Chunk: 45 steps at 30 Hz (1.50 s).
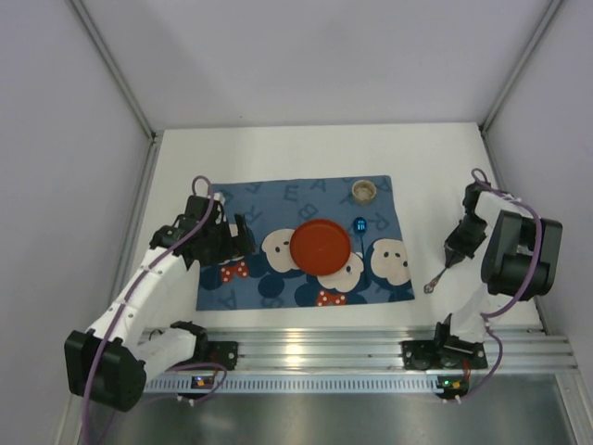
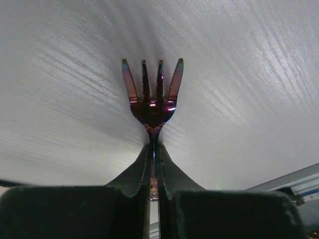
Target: Set the dinner table for one person
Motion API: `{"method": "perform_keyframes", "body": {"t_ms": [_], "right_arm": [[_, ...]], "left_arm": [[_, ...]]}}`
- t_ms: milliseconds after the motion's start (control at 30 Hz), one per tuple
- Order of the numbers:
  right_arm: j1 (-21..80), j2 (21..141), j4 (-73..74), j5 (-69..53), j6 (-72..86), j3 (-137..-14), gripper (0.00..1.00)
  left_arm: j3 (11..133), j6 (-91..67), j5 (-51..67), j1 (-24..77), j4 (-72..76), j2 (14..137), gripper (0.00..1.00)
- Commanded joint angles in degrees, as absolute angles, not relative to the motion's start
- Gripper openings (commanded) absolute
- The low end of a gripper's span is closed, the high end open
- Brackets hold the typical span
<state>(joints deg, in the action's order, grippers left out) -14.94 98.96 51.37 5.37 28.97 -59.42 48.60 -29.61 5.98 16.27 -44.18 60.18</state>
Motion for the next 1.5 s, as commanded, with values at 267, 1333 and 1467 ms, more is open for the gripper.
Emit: {"method": "perform_keyframes", "body": {"t_ms": [267,1333,1467], "right_arm": [[7.44,93.42,60.98,6.61,34.61,-85.4,0.0],[47.9,133.15,50.01,-16.18,41.22,-115.05,0.0],[48.34,134.12,50.19,-14.94,40.52,-114.43,0.0]], "left_arm": [[58.97,-23.64,-1.21,16.44,-47.81,63.55,0.99],[63.54,-28.83,-11.07,16.44,-65.48,43.07,0.99],[63.72,-28.57,-10.9,16.44,-65.92,42.63,0.99]]}}
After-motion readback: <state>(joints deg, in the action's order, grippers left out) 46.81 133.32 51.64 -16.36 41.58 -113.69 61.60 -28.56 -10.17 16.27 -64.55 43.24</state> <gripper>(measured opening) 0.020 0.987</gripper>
